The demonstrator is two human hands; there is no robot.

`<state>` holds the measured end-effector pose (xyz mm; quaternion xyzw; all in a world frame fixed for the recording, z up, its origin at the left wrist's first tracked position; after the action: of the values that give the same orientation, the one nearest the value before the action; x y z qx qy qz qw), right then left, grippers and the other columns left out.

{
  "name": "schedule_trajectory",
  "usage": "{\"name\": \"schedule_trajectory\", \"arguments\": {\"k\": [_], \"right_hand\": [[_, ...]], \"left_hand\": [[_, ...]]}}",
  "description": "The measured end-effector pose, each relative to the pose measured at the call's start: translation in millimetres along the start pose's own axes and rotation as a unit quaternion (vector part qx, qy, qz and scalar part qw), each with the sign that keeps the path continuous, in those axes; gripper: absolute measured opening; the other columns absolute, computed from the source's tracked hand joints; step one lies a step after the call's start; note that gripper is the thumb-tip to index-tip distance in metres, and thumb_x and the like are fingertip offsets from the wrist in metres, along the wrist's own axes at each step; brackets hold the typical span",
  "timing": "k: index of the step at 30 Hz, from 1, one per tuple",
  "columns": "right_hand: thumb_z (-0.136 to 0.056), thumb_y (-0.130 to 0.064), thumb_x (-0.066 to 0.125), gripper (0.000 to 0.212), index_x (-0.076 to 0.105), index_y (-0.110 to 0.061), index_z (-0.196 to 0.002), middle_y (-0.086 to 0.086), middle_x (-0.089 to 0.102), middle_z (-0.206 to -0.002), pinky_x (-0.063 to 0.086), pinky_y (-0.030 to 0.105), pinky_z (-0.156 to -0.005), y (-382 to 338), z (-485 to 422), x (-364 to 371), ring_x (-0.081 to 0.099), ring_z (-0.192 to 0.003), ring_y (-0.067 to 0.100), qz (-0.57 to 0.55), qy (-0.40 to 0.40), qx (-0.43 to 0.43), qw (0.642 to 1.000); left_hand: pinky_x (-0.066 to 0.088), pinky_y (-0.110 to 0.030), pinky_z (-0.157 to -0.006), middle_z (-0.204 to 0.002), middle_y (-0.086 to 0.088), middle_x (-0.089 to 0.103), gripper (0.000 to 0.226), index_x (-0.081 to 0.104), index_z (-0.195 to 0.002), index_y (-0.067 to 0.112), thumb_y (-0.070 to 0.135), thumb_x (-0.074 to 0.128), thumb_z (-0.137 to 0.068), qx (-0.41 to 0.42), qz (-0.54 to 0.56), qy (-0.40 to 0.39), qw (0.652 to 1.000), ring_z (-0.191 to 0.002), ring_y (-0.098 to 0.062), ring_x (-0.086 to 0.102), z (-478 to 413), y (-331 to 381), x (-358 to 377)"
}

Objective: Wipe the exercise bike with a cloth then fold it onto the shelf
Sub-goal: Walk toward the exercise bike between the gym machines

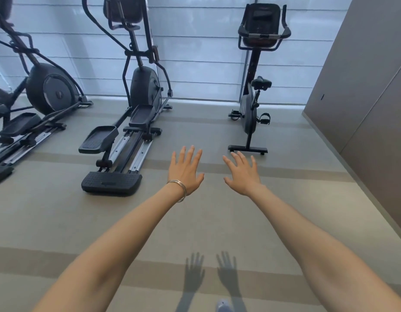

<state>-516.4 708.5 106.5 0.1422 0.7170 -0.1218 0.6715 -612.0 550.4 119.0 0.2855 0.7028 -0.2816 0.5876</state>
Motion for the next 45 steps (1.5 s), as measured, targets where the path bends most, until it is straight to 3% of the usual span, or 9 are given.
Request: {"name": "schedule_trajectory", "arguments": {"k": [9,19,22,27,32,45], "right_hand": [[-0.092,-0.040,0.045,0.067,0.012,-0.025,-0.149,0.006,0.009,-0.158,0.002,0.052,-0.117,52.7,-181.0,-20.8,0.002,-0.146,0.024,-0.002,0.024,-0.052,0.998],[-0.089,-0.026,0.047,0.070,0.012,-0.022,-0.149,0.008,0.007,-0.158,0.001,0.051,-0.116,49.6,-319.1,24.9,0.001,-0.146,0.024,-0.012,-0.025,-0.080,0.996],[-0.087,-0.022,0.047,0.069,0.015,-0.021,-0.148,0.008,0.007,-0.158,0.002,0.052,-0.116,41.9,-368.5,38.0,0.001,-0.146,0.025,-0.017,-0.033,-0.075,0.997],[-0.088,-0.023,0.047,0.067,0.016,-0.022,-0.147,0.007,0.007,-0.157,0.002,0.054,-0.116,30.1,-461.9,38.3,-0.001,-0.146,0.028,-0.001,-0.066,-0.051,0.997],[-0.088,-0.022,0.046,0.064,0.021,-0.021,-0.147,0.009,0.017,-0.156,0.005,0.053,-0.116,16.4,-552.6,22.8,0.003,-0.145,0.029,-0.038,-0.034,-0.039,0.998],[-0.088,-0.024,0.048,0.072,0.009,-0.022,-0.149,0.007,0.020,-0.154,0.009,0.053,-0.115,55.1,-720.3,97.5,0.010,-0.145,0.028,-0.002,-0.102,-0.041,0.994]], "left_hand": [[0.004,-0.051,-0.119,-0.160,-0.007,0.003,0.071,-0.001,-0.149,0.022,0.049,0.034,-0.094,-0.065,-0.001,-0.003,0.998,-0.147,-0.029,0.000,-165.7,-29.9,13.0],[0.011,-0.048,-0.118,-0.159,-0.007,0.003,0.068,0.003,-0.149,0.021,0.047,0.034,-0.094,-0.091,0.027,-0.042,0.995,-0.146,-0.029,0.004,-275.3,-80.3,65.1],[0.016,-0.047,-0.117,-0.159,-0.007,0.003,0.067,0.005,-0.149,0.022,0.047,0.035,-0.095,-0.093,0.035,-0.061,0.993,-0.145,-0.030,0.010,-316.3,-111.1,83.2],[0.013,-0.048,-0.118,-0.158,-0.008,0.010,0.065,0.006,-0.149,0.021,0.047,0.033,-0.095,-0.077,0.007,-0.074,0.994,-0.145,-0.031,0.008,-393.6,-175.0,93.6],[0.011,-0.047,-0.119,-0.158,-0.009,0.014,0.064,0.007,-0.149,0.021,0.047,0.032,-0.095,-0.059,-0.007,-0.047,0.997,-0.146,-0.030,0.008,-477.4,-229.2,91.3],[0.013,-0.048,-0.117,-0.155,-0.009,0.022,0.066,0.007,-0.148,0.022,0.048,0.033,-0.094,-0.048,0.013,-0.114,0.992,-0.144,-0.030,0.015,-636.2,-263.4,186.0]]}}
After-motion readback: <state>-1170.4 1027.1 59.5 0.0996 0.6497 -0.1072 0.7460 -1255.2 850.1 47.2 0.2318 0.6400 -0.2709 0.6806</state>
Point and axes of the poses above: each hand's wrist, its own z-axis away from the middle knuckle, its own x-axis out of the palm, y = z × x, the point moved 3 cm from there along -z, towards the middle knuckle
